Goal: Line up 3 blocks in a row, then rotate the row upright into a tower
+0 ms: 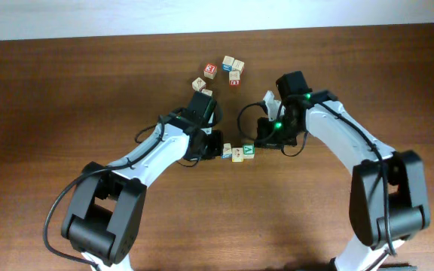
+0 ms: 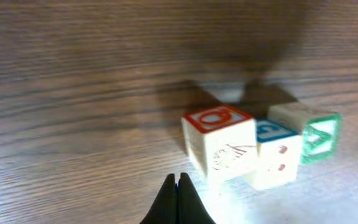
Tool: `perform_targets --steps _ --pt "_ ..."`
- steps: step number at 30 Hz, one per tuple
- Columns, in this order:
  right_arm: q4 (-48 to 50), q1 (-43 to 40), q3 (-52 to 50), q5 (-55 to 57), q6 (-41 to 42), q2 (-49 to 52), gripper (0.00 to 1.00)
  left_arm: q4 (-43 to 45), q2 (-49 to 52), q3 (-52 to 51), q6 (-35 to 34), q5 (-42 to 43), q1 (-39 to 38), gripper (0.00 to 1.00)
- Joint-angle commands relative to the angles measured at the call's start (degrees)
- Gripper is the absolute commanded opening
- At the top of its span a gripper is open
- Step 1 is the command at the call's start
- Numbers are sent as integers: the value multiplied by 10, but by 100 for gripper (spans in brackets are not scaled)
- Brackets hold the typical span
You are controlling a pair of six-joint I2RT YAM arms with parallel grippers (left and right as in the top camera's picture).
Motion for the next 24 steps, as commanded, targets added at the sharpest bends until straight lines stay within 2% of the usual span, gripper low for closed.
perform_targets --steps 1,7,15,24 --pt "-32 12 9 10 13 -18 5 -2 3 11 -10 -48 0 0" --pt "-74 61 3 40 67 -18 5 13 3 11 -19 -49 28 0" --pt "36 113 -71 76 170 -18 5 15 3 11 -21 -57 43 0" --pt "50 122 -71 105 207 4 4 21 3 11 -21 -55 43 0"
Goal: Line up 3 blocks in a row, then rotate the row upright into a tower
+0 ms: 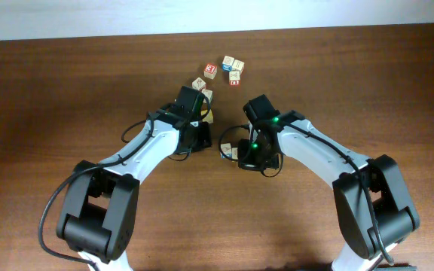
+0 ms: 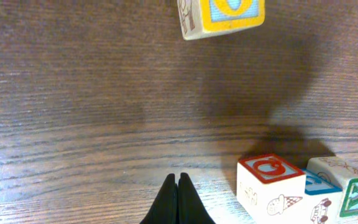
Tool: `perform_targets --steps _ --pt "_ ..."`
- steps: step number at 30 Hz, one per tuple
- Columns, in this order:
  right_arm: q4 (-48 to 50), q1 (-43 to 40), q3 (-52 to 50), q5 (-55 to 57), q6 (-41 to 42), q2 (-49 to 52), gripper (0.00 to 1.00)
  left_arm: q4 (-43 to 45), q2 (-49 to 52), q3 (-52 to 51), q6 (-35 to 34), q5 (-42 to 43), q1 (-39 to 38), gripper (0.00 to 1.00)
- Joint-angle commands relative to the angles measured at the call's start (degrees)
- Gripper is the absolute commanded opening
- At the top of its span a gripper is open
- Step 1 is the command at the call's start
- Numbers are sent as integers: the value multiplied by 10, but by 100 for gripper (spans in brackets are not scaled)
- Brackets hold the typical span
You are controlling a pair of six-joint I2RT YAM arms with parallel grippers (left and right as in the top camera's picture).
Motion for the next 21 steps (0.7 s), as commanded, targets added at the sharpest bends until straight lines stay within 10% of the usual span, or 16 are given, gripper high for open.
perform_targets --steps 1,21 --pt "7 6 -3 11 20 16 4 2 3 11 -5 -4 3 0" --pt "64 2 -2 7 31 33 4 2 3 11 -5 5 3 0"
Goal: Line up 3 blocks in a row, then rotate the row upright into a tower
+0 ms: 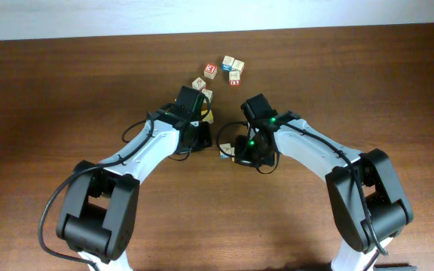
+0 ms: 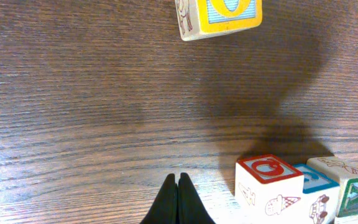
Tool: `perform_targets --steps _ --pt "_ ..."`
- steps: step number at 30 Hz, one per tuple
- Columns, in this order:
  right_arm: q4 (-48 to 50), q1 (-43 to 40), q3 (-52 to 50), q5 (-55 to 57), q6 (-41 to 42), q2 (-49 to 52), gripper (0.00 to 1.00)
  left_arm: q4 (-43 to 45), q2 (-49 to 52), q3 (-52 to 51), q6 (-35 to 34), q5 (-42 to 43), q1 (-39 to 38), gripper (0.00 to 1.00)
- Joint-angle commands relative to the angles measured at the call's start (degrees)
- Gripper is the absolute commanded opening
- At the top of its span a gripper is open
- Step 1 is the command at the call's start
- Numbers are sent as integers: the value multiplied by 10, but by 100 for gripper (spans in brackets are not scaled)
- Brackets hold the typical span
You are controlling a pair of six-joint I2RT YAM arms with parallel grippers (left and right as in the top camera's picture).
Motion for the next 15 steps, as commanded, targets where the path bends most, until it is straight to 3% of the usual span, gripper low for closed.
perform_targets --steps 1,15 --pt "8 0 -2 5 10 7 4 1 3 11 -5 4 3 0" --pt "29 0 -2 5 9 7 4 -1 3 11 -5 8 3 0"
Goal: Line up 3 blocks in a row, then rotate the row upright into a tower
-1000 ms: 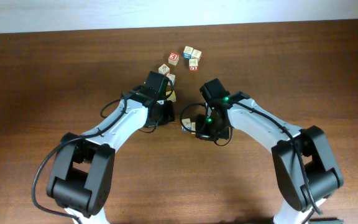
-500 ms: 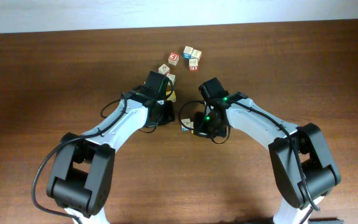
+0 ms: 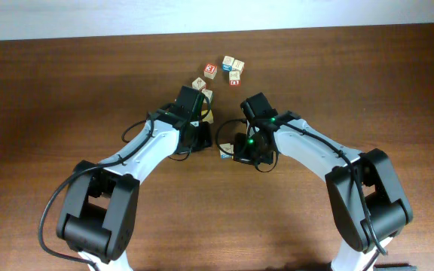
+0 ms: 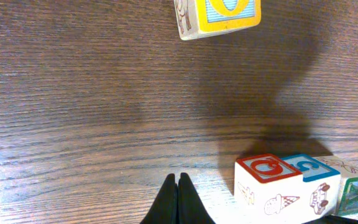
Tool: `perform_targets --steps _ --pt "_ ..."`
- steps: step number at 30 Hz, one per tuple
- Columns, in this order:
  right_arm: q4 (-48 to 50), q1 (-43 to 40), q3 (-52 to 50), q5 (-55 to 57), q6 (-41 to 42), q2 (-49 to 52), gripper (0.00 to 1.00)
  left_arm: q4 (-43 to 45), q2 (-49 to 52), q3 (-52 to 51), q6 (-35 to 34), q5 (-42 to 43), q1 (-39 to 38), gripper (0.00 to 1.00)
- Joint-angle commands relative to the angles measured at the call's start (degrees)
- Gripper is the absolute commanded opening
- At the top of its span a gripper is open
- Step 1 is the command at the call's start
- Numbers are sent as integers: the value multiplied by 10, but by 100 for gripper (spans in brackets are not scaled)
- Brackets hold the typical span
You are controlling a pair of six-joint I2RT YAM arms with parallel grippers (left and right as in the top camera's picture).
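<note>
Three lettered blocks stand in a row: a red-topped block, a blue-topped block and a green-edged block. My left gripper is shut and empty, on the wood just left of the red-topped one. From overhead the left gripper is left of the row. The right gripper covers most of the row. Its jaws are hidden under its own body. A yellow-faced block lies apart, beyond the left gripper.
Several loose blocks are clustered at the back of the wooden table. Two more blocks lie near the left arm's wrist. Both arms reach into the middle from the front.
The blue-topped block has shifted up into line with the red-topped one, and the green-edged one sits more behind it. The right gripper has edged slightly left. My left gripper has stayed put.
At first my shut left gripper was right against the row, with the right gripper at the row's right end. Then the left had drawn back toward the yellow block and the right gripper was over the row. Since then the row has been nudged tighter.
</note>
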Motion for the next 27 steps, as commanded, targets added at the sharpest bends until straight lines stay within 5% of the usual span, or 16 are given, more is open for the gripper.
perform_targets --steps 1,18,27 --pt "10 0 -2 5 4 6 4 -1 3 11 -5 7 3 0" --pt "-85 -30 42 34 -57 -86 4 -8 3 11 -5 6 3 0" --pt "-92 -78 22 43 -52 -39 4 -8 3 11 -5 6 3 0"
